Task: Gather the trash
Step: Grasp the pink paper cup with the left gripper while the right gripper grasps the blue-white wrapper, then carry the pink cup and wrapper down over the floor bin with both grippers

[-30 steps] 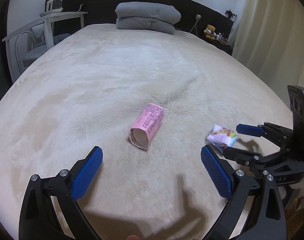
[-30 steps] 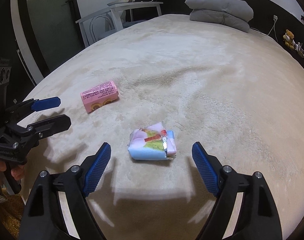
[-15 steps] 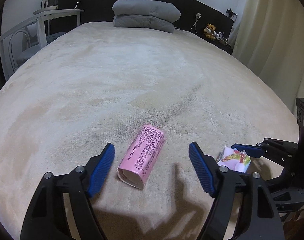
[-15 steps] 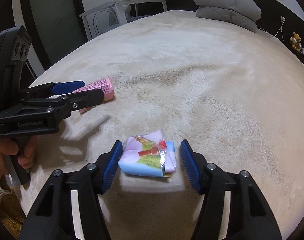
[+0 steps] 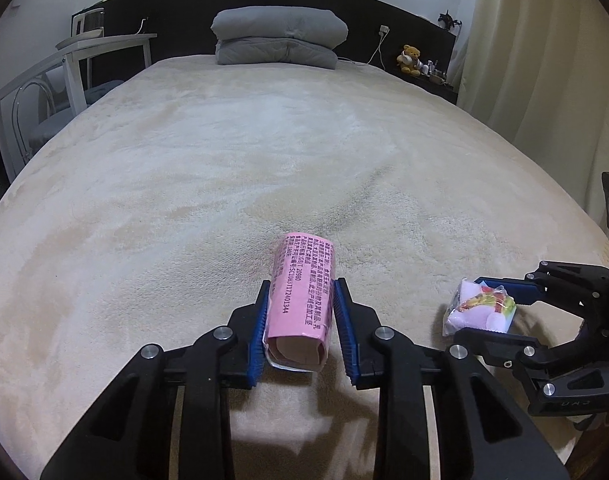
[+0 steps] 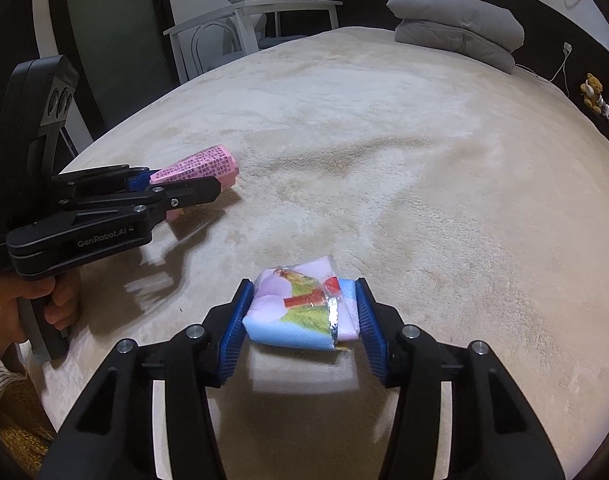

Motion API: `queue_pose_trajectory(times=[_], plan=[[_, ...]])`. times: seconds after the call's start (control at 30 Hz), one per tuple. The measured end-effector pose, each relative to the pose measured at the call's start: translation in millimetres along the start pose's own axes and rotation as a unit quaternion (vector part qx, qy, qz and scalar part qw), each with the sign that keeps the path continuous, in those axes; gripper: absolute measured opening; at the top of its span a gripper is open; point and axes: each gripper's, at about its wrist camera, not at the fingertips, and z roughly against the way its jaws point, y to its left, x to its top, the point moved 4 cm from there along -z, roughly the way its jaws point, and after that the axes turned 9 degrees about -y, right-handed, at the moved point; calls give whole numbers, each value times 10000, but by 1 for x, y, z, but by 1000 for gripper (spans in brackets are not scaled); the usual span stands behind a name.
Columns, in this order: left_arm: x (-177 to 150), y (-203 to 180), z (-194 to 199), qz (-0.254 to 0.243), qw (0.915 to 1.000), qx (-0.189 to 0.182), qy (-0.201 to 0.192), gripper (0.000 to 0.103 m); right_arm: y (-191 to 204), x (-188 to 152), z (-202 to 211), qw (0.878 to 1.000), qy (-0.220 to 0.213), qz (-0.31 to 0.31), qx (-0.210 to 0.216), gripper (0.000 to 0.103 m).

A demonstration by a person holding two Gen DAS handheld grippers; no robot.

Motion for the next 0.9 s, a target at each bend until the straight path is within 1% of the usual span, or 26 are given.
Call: queue_pose_trajectory(times=[0.2, 0.43, 0.73, 0.9], plan=[[1, -10, 17, 131, 9997, -141, -114, 29, -1, 1, 15, 9998, -94, -149, 5, 51], [-1, -20, 41, 194, 9994, -165, -231, 29, 7, -3, 39, 9996, -203, -170, -50, 51], [-3, -40, 86, 204, 9980, -280, -530, 29, 24, -11, 74, 9991, -403, -128, -82, 51], [-9, -43, 108, 279, 9971, -294, -638, 29, 24, -21, 93, 9984, -492, -218, -149, 51]])
